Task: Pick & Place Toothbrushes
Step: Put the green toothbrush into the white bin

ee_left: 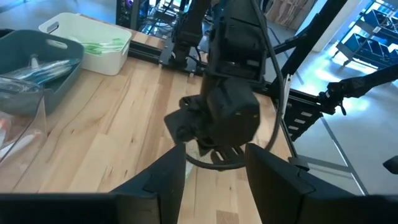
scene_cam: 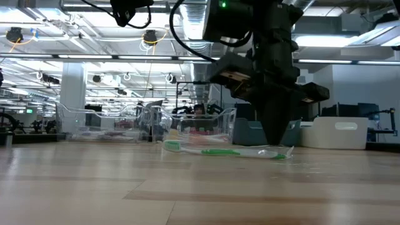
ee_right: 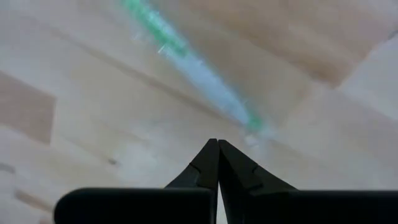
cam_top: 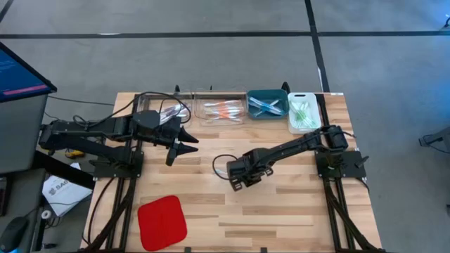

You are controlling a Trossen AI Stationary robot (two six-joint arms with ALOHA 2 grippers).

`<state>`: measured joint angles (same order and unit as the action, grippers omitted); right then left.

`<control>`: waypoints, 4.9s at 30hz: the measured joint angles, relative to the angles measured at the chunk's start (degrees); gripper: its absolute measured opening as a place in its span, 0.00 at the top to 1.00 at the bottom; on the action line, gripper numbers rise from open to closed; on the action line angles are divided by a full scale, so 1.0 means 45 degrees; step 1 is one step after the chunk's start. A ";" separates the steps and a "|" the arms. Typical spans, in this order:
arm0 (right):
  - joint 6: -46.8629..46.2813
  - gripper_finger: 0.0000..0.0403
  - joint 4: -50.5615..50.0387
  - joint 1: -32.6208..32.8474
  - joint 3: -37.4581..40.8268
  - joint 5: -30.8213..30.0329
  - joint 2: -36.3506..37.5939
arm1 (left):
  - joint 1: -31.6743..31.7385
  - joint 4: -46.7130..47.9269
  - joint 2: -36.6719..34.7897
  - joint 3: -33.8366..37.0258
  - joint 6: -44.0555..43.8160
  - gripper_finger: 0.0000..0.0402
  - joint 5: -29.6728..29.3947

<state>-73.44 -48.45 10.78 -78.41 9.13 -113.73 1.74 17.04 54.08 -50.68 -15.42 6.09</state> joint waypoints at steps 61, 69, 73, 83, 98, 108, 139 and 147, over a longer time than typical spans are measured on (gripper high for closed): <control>0.0532 1.00 0.0487 -0.1316 0.1069 -0.0311 0.0019 | 0.0010 0.0009 0.0000 -0.0005 0.0019 0.61 0.0049; 0.1048 1.00 0.0593 -0.2129 0.1059 -0.0860 0.0024 | 0.0010 0.0010 0.0000 -0.0005 0.0019 0.61 0.0047; 0.1129 1.00 0.0792 -0.2485 0.1059 -0.1255 0.0024 | 0.0010 0.0024 0.0000 -0.0005 0.0019 0.61 0.0049; 0.1334 1.00 0.1739 -0.3237 0.1064 -0.1711 0.0024 | 0.0000 0.0117 0.0000 -0.0005 0.0029 0.61 0.0048; 0.1694 1.00 0.4270 -0.3537 0.1073 -0.1790 0.0000 | 0.0005 0.0191 0.0000 -0.0005 0.0034 0.61 0.0048; 0.1702 1.00 0.5810 -0.3006 0.0635 -0.0877 -0.1127 | 0.0010 0.0222 0.0008 -0.0005 0.0037 0.61 0.0047; 0.8546 1.00 0.5875 -0.0456 -0.1576 -0.2700 -0.0501 | -0.0063 0.0265 -0.0010 0.0019 -0.0063 0.61 0.0296; 1.0834 0.98 0.5472 0.0114 -0.1583 -0.2752 -0.0185 | -0.0063 0.0293 -0.0010 0.0024 -0.0016 0.61 0.0291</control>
<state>-24.69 -23.83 11.30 -85.54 -3.25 -114.56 1.45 18.36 54.04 -50.57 -15.49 7.40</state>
